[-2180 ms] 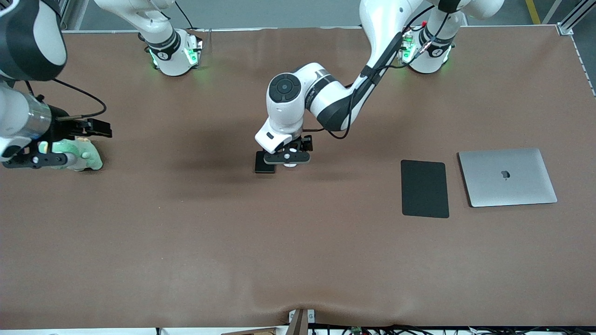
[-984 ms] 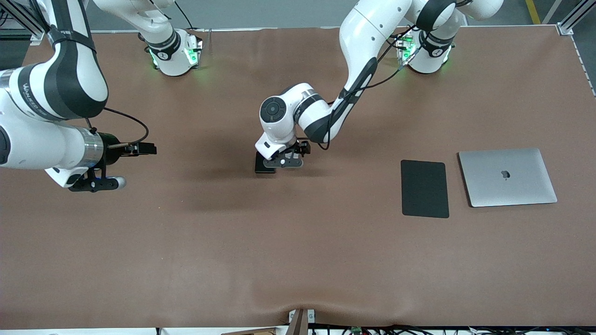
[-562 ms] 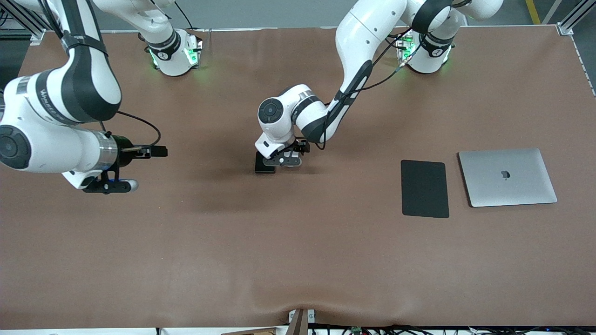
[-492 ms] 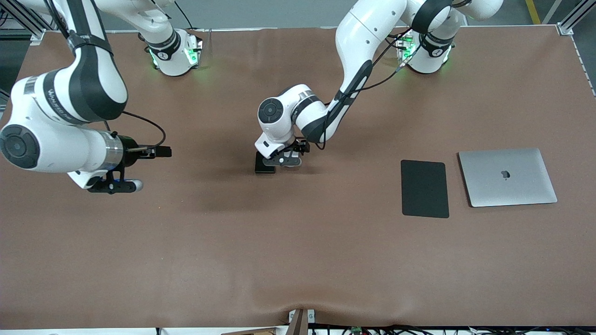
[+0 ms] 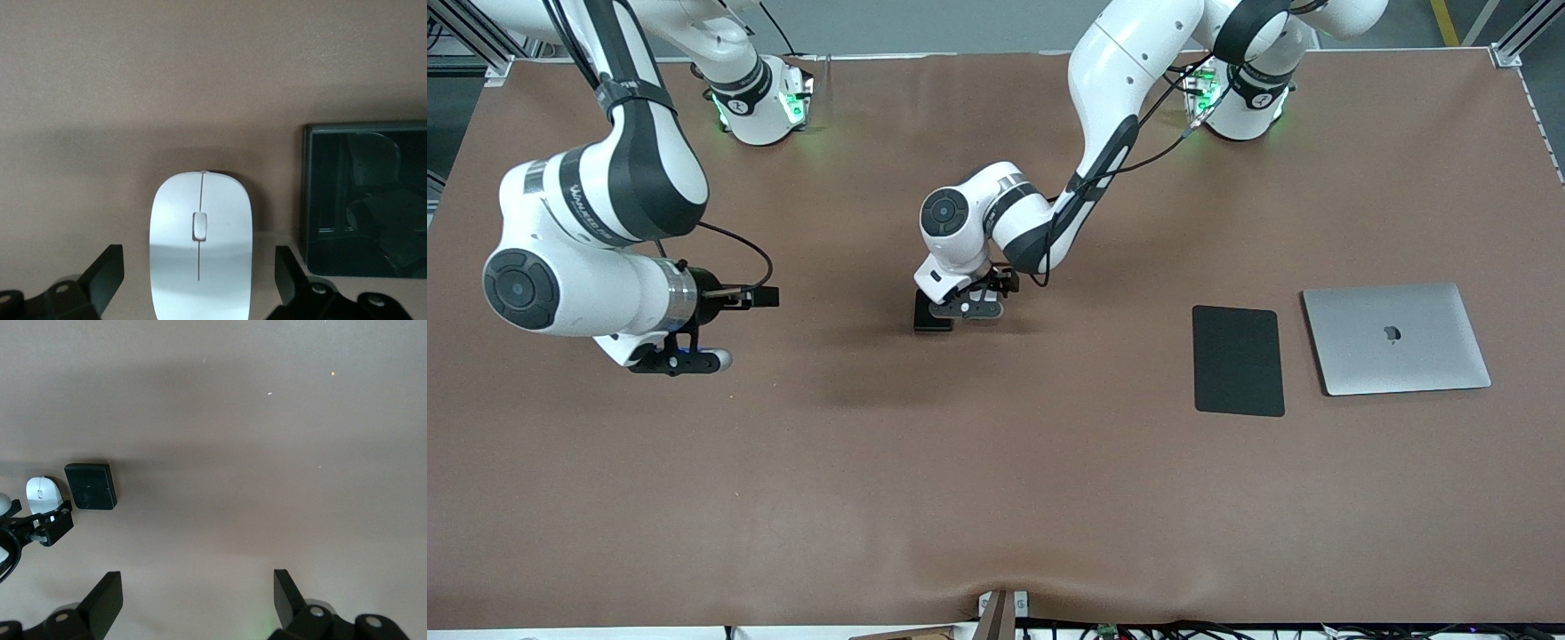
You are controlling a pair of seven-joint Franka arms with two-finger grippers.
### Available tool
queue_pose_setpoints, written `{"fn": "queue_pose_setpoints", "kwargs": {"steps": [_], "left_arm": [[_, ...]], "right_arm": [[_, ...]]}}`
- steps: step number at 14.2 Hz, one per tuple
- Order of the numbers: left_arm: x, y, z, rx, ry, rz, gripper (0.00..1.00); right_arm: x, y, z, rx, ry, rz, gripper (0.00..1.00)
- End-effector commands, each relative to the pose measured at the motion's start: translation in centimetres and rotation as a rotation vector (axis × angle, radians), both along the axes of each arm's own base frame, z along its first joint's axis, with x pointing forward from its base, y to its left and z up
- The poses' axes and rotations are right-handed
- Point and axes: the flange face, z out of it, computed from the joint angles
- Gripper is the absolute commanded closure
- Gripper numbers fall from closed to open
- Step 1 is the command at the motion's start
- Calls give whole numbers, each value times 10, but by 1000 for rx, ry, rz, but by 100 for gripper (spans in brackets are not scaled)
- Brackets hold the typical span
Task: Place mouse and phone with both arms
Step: 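Move the right gripper toward the black phone beside the mouse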
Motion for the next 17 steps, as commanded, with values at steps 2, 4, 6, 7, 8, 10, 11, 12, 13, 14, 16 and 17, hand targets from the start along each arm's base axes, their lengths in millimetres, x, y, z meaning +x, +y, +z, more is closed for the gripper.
{"fn": "queue_pose_setpoints", "kwargs": {"steps": [2,4,6,7,8,10,11,12,13,14,16,17], "left_arm": [[10,3,5,-6,-9,-11,0],[9,5,1,-2,-6,-10,0],[9,6,-2,1,-2,-9,0],[8,6,-2,-7,11,6,20],[4,7,-7,-8,30,17,43],[-2,8,-15,5,42,18,58],[-5,8,-18,9,47,17,74],[-4,8,-17,8,46,20,100],[-3,9,-15,7,45,21,100],[-3,8,-11,2,41,23,100],[1,7,-4,-7,33,29,100],[2,7,3,-12,31,33,100]], "right_arm": [[-2,15,-4,5,-4,-32,0],[-1,15,-5,5,-5,-33,0],[-1,16,-6,5,-5,-32,0],[-1,19,-10,2,0,-27,0],[-1,18,-12,2,3,-28,0],[-1,19,-13,1,5,-27,0],[-1,18,-13,1,5,-28,0],[-1,18,-13,1,5,-30,0],[-1,20,-13,1,4,-31,0],[-2,25,-13,-5,4,-36,0],[-3,44,-15,-12,-17,-44,0],[-4,55,-21,-19,-17,-50,0]]}}
